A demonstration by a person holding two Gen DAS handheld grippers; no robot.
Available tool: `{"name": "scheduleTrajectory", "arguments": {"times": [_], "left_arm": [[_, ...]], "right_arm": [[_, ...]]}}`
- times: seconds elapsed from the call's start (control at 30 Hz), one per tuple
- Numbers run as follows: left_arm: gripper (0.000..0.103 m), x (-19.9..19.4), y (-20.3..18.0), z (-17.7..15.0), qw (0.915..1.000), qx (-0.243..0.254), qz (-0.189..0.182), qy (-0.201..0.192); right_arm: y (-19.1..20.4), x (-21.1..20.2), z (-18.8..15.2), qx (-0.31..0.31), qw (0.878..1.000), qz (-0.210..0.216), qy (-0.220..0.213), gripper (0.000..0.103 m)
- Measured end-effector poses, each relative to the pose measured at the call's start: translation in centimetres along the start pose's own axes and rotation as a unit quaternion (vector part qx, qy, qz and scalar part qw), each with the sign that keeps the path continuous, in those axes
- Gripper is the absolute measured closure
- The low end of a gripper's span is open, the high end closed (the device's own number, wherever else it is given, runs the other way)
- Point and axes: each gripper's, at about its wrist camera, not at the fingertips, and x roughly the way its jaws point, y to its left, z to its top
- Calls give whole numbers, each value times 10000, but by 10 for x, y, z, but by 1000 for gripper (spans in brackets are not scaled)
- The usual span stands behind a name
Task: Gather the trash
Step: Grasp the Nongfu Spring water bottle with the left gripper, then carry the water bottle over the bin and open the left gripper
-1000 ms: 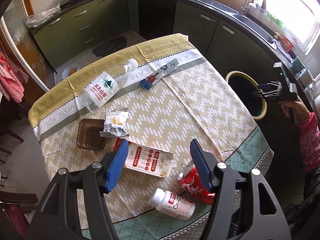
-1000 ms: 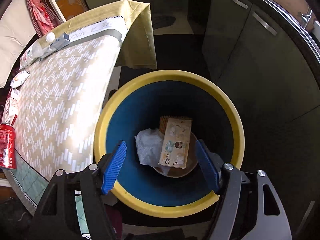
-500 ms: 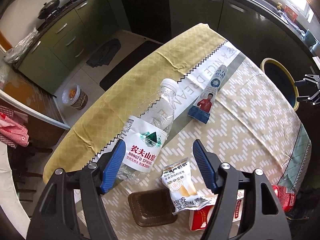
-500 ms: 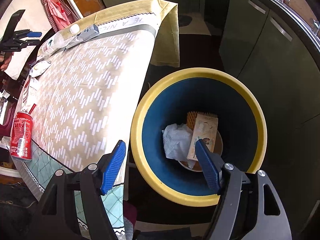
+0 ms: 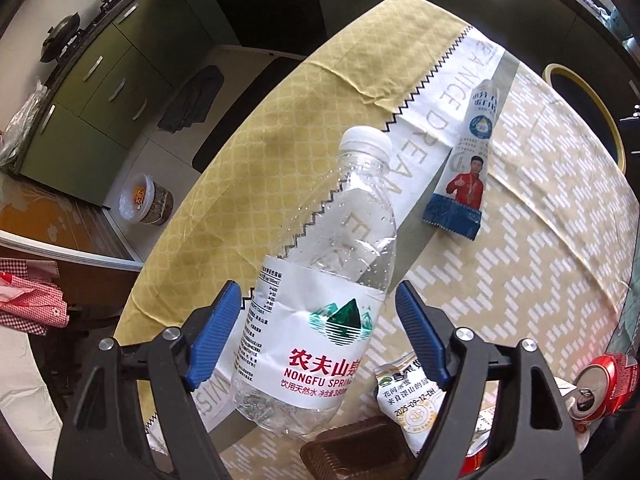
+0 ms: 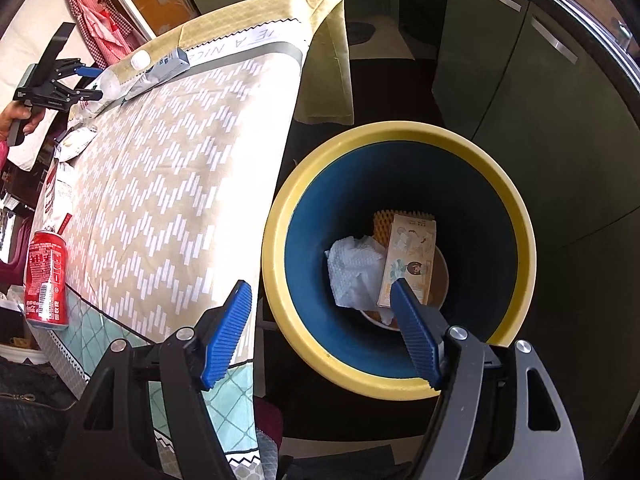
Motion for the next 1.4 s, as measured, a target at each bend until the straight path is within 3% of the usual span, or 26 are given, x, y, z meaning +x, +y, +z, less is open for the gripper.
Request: {"name": "scheduleTrajectory", "arguments": {"times": [0.17,0.43,0.73,1.07,1.27,1.4], "left_arm": [[28,16,-2,-4,9998,123,74,166],[35,11,12,-7,9997,-258,1,-25],[39,-46,-7,-8,9972,-464,181,-550],[39,-90,-29,-10,9952,-531,324,-753],[39,-122,-60,-5,9941,-322,242,-1002],[39,-145,-100,10,9919,-4,116,-1262]], "right_arm": [[2,0,3,11,10000,14,-27,32],[15,-3,5,-60,9998,114,-120,32],[16,-21,-10,73,9986,270,-438,32],[11,-35,-30,68,9970,452,-619,32],[9,-45,-37,49,9958,484,-771,32],[6,-57,-42,53,9946,493,-915,32]]}}
